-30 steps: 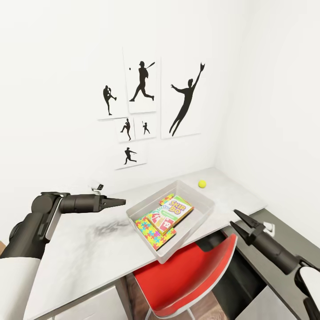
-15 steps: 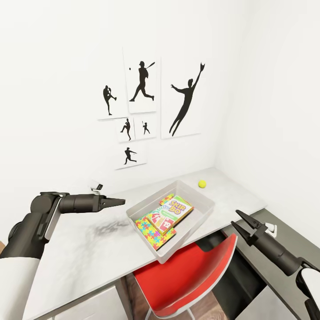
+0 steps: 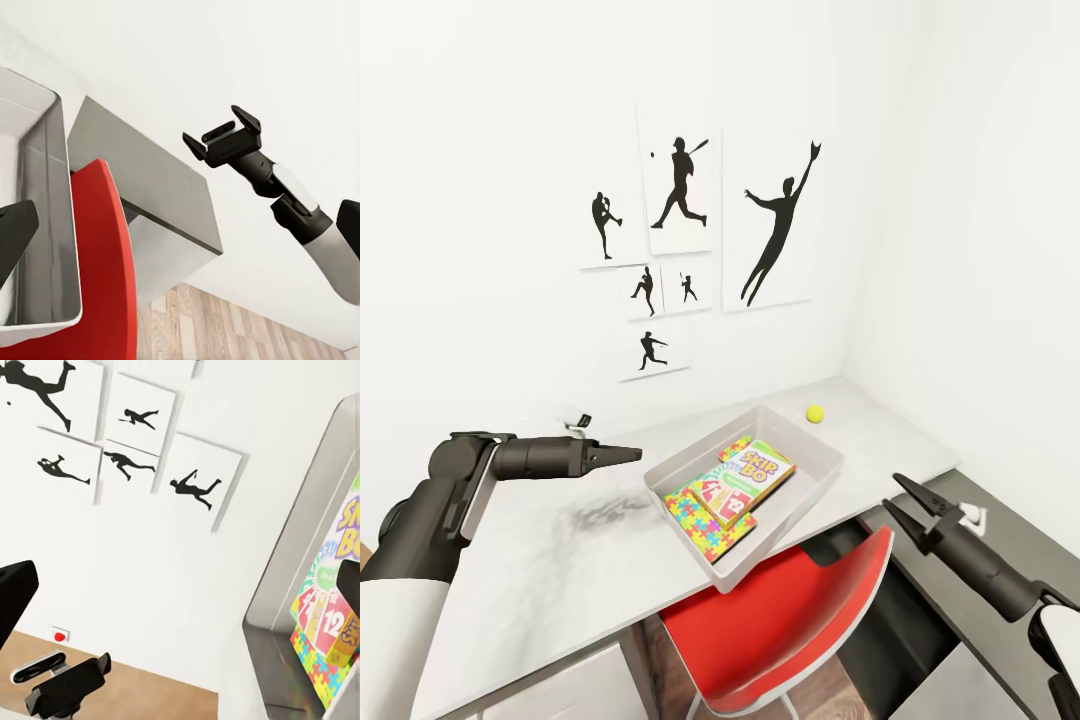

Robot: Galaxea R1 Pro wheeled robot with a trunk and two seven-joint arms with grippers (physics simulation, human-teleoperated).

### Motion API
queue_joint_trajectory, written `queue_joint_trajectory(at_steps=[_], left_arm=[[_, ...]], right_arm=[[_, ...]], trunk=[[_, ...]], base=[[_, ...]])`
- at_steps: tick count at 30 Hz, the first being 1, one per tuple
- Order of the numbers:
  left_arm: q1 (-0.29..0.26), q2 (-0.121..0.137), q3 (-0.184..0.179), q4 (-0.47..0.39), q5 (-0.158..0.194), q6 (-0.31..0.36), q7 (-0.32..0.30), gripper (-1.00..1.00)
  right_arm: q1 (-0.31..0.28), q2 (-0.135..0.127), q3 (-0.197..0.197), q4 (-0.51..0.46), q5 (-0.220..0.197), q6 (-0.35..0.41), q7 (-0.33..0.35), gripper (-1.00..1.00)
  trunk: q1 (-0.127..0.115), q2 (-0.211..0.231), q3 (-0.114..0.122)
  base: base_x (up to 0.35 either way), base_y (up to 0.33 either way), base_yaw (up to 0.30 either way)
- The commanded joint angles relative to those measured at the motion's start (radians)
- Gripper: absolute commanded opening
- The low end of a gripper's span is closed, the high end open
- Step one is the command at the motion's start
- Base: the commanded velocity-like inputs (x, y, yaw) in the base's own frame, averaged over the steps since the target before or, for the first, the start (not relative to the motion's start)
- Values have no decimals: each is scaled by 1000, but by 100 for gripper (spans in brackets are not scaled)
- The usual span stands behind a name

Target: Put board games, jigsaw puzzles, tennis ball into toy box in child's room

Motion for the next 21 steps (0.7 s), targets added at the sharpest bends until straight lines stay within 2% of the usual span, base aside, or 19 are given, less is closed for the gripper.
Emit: queue_joint_trajectory(at_steps=[1,7,12,21], left_arm=[[-1,0,0,0,0,11,-3,100],[-1,-2,0,0,-3,11,-3,100],[-1,-1,0,0,-2,11,-2,100],[-1,0,1,0,-2,11,-2,100]], right_arm=[[-1,-7,-2,2,-1,7,1,100],[-1,-34,-3,5,-1,5,2,100],[-1,-38,-4,6,-1,4,2,100],[-1,-39,-4,6,-1,1,1,100]], trunk=[[1,-2,-3],[1,-2,-8],[1,-2,-14],[1,-2,-16]], base=[[0,0,0],[0,-106,0],[0,-196,0],[0,-30,0]])
